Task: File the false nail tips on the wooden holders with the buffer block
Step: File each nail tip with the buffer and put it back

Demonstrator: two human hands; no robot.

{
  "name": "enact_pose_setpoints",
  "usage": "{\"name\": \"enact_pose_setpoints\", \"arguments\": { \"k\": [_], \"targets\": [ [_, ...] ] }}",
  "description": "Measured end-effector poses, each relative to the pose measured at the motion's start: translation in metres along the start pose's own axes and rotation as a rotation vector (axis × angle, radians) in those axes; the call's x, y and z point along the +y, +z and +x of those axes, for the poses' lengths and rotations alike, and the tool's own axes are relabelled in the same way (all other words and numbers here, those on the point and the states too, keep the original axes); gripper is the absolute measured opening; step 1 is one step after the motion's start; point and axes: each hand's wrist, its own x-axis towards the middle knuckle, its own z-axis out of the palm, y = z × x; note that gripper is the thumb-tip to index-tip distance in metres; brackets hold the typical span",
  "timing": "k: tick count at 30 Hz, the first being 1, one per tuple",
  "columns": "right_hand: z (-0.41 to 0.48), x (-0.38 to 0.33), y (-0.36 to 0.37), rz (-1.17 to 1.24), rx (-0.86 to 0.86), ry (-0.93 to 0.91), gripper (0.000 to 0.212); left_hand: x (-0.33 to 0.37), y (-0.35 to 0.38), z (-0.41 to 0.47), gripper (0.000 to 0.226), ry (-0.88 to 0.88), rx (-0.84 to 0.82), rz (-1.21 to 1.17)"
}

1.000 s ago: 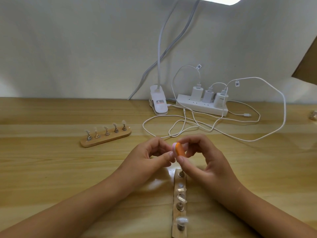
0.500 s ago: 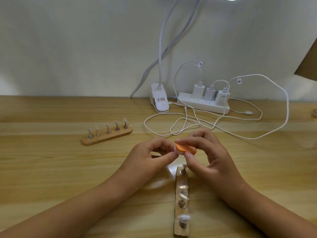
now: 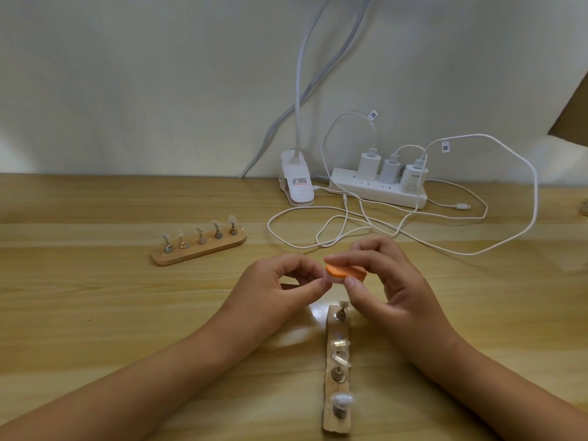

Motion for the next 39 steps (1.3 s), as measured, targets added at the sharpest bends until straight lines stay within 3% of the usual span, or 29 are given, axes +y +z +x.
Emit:
{"name": "enact_pose_setpoints", "arguments": {
  "k": [12, 15, 17, 20, 22, 25, 27, 31, 37, 39],
  "targets": [
    [-0.001, 0.001, 0.001, -0.072, 0.013, -0.052, 0.026, 0.000, 0.002, 0.000, 0.009, -0.031, 0.004, -0.018],
    [0.004, 0.006, 0.000, -0.126, 0.015, 0.013, 0.029, 0.000, 0.001, 0.000, 0.008, -0.036, -0.005, 0.002],
    [0.006, 0.009, -0.004, -0.076, 0.049, 0.066, 0.030, 0.000, 0.002, -0.001, 0.011, -0.028, -0.009, 0.000],
    [0.003, 0.005, -0.007, 0.042, 0.057, -0.002, 0.024, 0.001, 0.002, 0.000, 0.013, -0.021, -0.004, 0.008],
    [0.002, 0.003, -0.004, -0.028, 0.002, -0.065, 0.025, 0.000, 0.002, 0.000, 0.014, -0.024, -0.002, 0.007],
    [0.006, 0.007, -0.005, -0.129, 0.017, -0.005, 0.028, 0.000, 0.001, -0.001, 0.010, -0.027, -0.014, 0.015],
    [0.006, 0.009, -0.009, -0.094, 0.065, 0.039, 0.031, 0.001, 0.001, -0.002, 0.008, -0.017, -0.012, 0.013],
    [0.001, 0.002, -0.004, 0.038, 0.077, -0.080, 0.025, 0.000, 0.000, -0.001, 0.008, -0.022, -0.004, 0.005],
    [0.004, 0.004, -0.004, -0.001, 0.080, 0.003, 0.025, -0.004, -0.001, 0.001, 0.004, -0.045, -0.022, -0.037],
    [0.002, 0.003, -0.004, 0.033, 0.081, -0.054, 0.024, -0.005, -0.001, 0.002, 0.004, -0.036, -0.035, -0.040]
  ]
}}
